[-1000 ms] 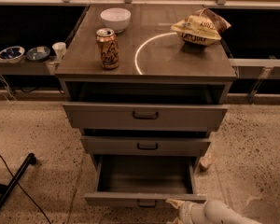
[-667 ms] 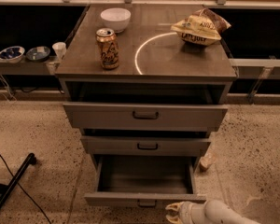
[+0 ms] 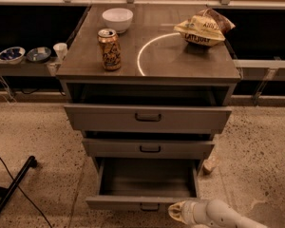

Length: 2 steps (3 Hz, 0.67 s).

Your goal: Close bottom drawer

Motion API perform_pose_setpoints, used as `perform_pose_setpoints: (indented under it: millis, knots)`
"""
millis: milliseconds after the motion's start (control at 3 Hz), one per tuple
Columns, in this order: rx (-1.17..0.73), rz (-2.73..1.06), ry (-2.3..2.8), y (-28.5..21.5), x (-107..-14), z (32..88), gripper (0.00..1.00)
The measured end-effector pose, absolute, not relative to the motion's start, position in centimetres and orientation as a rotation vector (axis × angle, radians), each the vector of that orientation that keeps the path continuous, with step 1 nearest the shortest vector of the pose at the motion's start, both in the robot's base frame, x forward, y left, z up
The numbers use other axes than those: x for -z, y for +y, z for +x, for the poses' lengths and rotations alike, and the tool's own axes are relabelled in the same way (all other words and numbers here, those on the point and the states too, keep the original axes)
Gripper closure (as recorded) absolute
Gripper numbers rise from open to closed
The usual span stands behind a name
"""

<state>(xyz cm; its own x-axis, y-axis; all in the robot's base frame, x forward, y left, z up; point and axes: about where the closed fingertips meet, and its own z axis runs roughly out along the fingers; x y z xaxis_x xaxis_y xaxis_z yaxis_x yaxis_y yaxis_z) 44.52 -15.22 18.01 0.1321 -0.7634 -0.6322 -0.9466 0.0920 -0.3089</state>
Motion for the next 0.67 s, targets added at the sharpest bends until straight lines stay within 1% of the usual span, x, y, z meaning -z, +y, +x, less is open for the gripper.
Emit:
perform_pose_setpoints:
  millis: [333,667]
  knots:
    - [-0.280,-1.651,1.724,-17.04,-16.12,48.00,1.00]
    - [-0.280,-1.651,1.724,-17.04,-16.12,48.00,1.00]
